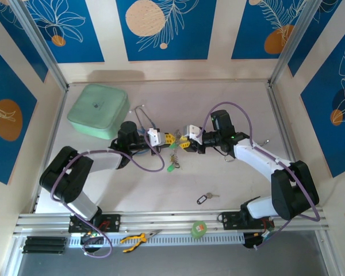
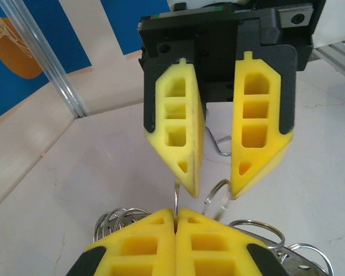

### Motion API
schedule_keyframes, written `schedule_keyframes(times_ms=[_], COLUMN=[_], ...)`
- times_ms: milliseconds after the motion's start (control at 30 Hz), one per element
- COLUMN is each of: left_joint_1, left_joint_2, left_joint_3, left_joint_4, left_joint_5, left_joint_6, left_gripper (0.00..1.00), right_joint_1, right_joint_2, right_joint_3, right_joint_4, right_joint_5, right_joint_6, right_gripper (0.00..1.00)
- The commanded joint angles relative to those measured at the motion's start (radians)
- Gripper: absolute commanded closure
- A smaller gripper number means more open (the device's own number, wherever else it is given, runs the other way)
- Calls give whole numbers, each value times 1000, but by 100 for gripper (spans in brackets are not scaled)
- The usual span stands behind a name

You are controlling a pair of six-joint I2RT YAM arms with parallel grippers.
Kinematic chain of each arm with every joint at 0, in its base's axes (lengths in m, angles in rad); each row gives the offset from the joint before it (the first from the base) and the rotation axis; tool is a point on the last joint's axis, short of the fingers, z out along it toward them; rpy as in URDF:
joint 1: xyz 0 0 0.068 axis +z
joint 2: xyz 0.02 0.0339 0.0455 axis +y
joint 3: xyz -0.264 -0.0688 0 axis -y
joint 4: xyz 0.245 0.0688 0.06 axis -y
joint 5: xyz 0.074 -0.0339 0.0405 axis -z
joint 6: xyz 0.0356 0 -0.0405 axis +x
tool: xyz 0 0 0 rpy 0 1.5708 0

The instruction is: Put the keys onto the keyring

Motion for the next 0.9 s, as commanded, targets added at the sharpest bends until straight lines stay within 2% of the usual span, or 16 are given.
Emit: schedule_keyframes(times_ms=[0,233,467,633,767,867], left_joint_1=[10,9,9,11,12,11], left_joint_2=[3,5,5,5,12,20], left_joint_3=[13,15,14,15,22,25], left_joint_4=[73,85,91,91,106,122], left_joint_5=[7,2,4,5,3,6], left_joint_6=[-20,-41,-55,-65,-104,-141], left_gripper=[100,100,100,100,100,100], right_joint_1=[9,25,35,35,37,46], right_joint_2=[-9,2,6,-5,-4,6], right_joint_3=[29,26,22,15,16,22], right_joint_4=[-20,25,75,94,87,80], right_joint_5=[-34,1,57,78,70,80], right_joint_6=[0,11,10,4,1,-5], right_gripper=[76,79,94,100,100,95])
